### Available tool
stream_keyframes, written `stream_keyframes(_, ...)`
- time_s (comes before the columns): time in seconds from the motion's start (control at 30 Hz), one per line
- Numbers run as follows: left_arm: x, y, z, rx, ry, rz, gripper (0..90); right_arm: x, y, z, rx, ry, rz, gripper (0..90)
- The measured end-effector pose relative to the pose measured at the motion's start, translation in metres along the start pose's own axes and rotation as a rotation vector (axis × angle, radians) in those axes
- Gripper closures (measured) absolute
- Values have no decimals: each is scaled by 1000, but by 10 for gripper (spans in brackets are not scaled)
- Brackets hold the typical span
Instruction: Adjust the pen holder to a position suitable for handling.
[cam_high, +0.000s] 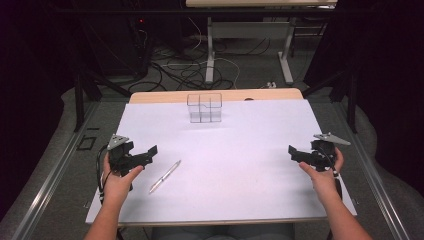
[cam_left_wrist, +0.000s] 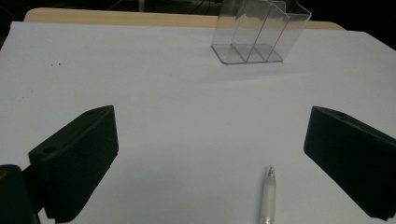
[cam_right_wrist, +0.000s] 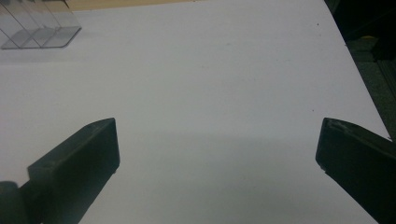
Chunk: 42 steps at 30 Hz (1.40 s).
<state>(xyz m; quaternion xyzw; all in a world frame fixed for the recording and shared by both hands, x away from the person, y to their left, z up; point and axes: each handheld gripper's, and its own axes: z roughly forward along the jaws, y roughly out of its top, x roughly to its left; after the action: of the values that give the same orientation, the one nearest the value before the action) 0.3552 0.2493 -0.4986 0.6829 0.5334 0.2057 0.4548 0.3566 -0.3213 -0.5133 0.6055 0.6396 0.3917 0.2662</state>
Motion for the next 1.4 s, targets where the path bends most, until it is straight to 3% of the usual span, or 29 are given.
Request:
stream_keyframes(0.43,-12,14,10,-14,-34,4,45,2,-3,1,15,-4,-5,0)
stream_keyframes(0.77,-20,24,18,-18,-29,6,45,7,-4,5,30,13,-13,0)
stream_keyframes(0.93,-27,35,21,-16,-31,22,52,10,-5,6,35,17,-16,0)
stream_keyframes(1.4,-56,87,46,1,-39,61,76,9,-7,6,43,25,-1,0)
